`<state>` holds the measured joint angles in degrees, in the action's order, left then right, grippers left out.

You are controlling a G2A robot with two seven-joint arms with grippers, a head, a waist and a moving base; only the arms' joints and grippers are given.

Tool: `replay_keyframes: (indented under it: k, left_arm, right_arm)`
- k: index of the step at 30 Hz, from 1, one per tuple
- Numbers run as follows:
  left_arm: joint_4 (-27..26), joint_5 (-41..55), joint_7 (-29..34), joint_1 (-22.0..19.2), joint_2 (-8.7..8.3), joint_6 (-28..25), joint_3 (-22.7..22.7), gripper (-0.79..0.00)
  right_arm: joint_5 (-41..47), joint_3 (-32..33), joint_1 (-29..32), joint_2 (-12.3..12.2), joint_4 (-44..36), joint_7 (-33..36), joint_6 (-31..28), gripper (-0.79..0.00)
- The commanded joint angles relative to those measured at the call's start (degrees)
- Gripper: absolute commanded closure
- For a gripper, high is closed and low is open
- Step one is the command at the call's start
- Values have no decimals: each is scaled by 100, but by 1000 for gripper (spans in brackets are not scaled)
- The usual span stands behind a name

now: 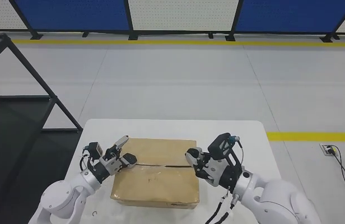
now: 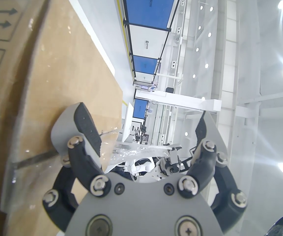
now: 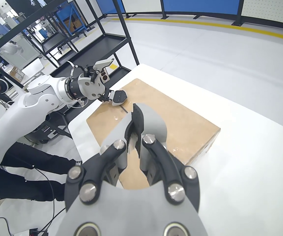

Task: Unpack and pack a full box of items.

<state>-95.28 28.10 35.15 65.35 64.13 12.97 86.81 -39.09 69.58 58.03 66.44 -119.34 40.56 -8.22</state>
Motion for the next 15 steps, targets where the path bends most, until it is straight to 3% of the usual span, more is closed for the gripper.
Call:
replay_keyframes:
  k: [1,15]
  left_arm:
    - [24,20,34,21,-12,28,59,-785]
    - [48,203,54,168,-52,-94,279,-785]
  right_arm:
    - [-29,-32,-63,6,-14,-27,-10,0]
    - [-270,-245,-392,50,-195,-66,106,0]
